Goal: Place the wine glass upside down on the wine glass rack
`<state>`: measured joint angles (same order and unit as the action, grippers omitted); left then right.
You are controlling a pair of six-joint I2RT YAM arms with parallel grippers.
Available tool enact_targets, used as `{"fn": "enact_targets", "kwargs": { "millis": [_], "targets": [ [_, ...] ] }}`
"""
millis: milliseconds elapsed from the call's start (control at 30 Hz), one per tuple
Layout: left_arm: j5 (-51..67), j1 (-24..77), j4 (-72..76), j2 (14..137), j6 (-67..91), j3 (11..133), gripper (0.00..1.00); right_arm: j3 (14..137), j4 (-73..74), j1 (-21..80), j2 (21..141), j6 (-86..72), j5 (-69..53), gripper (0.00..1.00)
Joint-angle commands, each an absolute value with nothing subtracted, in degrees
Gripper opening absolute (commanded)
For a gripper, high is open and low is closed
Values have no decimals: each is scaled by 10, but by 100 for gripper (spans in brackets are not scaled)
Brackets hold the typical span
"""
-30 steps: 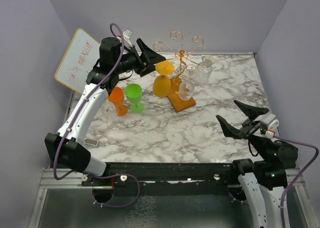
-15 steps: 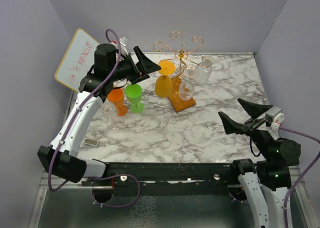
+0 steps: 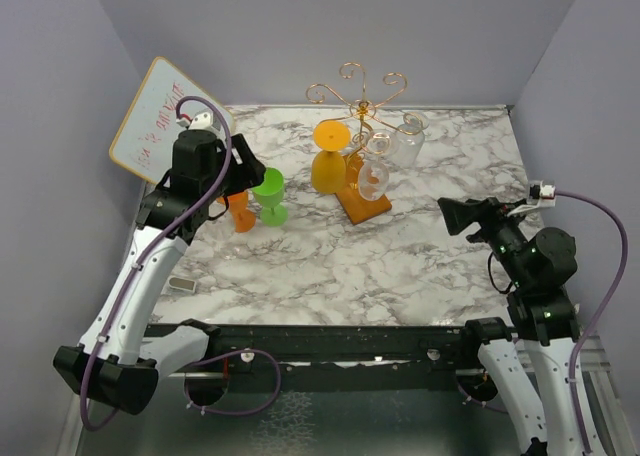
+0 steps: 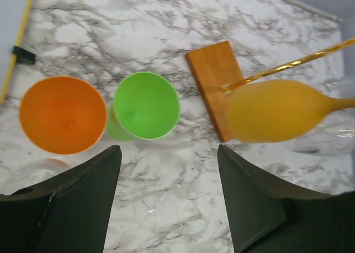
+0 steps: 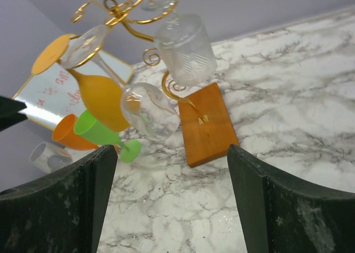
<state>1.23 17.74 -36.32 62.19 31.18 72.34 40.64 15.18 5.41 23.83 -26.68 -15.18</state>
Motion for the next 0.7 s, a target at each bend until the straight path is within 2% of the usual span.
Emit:
{"fn": "enact_targets", "kwargs": {
  "millis": [0,133,267,433,667],
  "targets": [
    [-108,175,-382,619,258,683,67,385,182,54,239,-328,-41,84],
    [-43,175,-328,635,239,651,56,378,175,54,257,-356,-9,84],
    [44,175,-261,668,238,631,49,377,161,53,299,-385,-8,82],
    [78,175,-200,709,226,623,49,377,146,54,351,-415,-4,81],
    [82,177,-202,779,224,645,55,374,120,53,416,-441,23,81]
  ]
}}
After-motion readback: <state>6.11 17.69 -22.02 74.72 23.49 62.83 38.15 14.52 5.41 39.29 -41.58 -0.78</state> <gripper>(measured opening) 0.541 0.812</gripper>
